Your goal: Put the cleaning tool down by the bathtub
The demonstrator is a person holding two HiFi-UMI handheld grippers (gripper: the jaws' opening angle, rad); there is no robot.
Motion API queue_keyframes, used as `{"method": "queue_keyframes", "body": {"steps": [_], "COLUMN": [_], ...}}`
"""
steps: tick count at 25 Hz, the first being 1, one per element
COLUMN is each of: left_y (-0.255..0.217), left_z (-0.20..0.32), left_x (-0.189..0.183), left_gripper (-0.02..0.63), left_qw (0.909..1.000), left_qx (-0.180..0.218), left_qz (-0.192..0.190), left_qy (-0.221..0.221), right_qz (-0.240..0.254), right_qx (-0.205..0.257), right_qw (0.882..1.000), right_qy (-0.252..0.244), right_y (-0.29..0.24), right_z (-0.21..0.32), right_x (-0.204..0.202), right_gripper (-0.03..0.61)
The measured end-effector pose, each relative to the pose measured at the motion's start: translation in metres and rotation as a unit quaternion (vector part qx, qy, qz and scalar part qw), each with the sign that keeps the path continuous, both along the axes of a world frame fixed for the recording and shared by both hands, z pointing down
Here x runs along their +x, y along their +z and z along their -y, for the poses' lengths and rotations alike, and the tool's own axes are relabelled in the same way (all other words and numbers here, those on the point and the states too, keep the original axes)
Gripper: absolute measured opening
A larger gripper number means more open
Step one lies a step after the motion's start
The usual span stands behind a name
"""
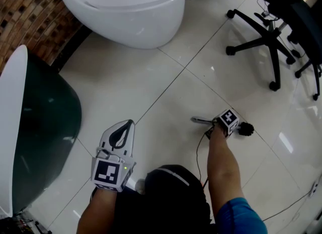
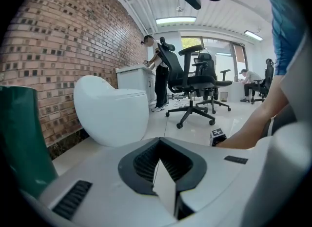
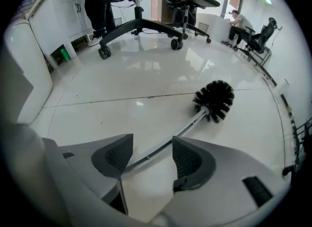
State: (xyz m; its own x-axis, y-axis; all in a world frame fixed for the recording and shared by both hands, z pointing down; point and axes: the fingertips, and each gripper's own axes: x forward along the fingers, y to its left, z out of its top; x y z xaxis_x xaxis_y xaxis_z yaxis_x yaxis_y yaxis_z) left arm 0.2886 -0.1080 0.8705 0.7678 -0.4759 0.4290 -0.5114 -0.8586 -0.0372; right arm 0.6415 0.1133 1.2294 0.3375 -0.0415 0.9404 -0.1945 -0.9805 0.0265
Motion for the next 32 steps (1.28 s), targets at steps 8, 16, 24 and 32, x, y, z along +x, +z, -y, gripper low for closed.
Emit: {"method": "queue_keyframes", "body": {"steps": [8, 16, 24, 32], "left_y": [0.002, 0.018, 0.019, 0.019], "left_z": [-0.010, -0.012, -0.016, -0.014], "left_x": [0.016, 0.027, 0.046, 0.045], "left_gripper": [-0.002, -0.002, -0.002, -0.002], "left_qw": [0.9997, 0.9987, 0.9928, 0.9928], "left_qx": [-0.002, -0.039, -0.093, -0.094], "left_qz": [-0.008, -0.017, -0.069, -0.070], "left_qy": [0.022, 0.028, 0.030, 0.024], "right_qz": [0.071, 0.087, 0.098, 0.065], "right_qx": [0.001, 0.048, 0.107, 0.168], "right_qw": [0.996, 0.992, 0.989, 0.978], "right_qy": [0.052, 0.079, 0.014, -0.102], "right_y": [0.022, 0.024, 0.025, -0.002], "right_z": [-0.054, -0.076, -0.068, -0.018], "right_x": [-0.044, -0.052, -0.056, -0.050], "right_gripper": [0.287, 0.147, 0.080, 0.078]}}
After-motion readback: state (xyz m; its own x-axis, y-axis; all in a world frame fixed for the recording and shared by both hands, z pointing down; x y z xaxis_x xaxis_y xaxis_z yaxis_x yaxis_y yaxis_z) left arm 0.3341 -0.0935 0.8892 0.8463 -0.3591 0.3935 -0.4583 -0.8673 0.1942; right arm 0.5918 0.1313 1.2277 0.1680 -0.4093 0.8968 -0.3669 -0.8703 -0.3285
